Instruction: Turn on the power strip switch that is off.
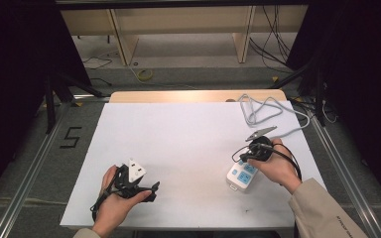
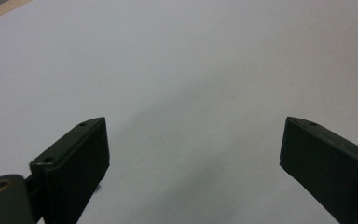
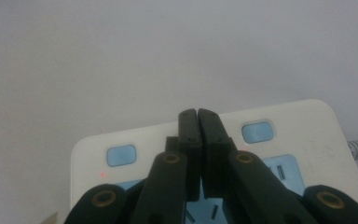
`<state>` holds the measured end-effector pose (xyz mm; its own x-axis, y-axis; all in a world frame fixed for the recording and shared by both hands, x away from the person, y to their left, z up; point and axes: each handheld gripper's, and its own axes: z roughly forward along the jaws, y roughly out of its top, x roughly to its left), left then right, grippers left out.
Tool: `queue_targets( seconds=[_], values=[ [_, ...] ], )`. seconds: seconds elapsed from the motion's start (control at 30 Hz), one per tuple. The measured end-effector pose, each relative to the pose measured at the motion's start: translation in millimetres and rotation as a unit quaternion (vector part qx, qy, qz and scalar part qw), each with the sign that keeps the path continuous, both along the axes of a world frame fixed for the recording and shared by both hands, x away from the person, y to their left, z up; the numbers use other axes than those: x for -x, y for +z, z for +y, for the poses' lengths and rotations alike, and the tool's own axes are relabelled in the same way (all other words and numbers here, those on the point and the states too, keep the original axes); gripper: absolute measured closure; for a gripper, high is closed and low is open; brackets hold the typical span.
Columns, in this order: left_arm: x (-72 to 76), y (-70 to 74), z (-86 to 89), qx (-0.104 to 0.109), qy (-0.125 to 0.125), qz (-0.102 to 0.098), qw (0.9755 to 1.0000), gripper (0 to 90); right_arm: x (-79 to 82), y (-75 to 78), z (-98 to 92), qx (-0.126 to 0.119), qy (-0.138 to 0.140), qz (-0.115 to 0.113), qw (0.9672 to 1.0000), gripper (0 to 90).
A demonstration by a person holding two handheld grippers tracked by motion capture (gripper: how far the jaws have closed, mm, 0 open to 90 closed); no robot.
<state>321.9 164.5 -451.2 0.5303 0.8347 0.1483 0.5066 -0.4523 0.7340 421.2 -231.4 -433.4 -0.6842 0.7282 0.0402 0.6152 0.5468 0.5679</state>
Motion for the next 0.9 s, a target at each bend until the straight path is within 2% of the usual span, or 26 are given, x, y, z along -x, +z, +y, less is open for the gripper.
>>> queue_targets(
  seconds=[0.43,0.9],
  values=[
    [0.5,0.4,-0.1,0.001,0.0,0.0,1.0,7.9,11.5,5.9,-14.5,-0.032,-0.006,-0.005,0.9994,78.8],
    [0.4,-0.3,-0.8,0.0,-0.002,0.002,1.0,7.9,24.1,8.4,-32.4,-0.047,-0.013,-0.03,0.9983,61.9]
  ],
)
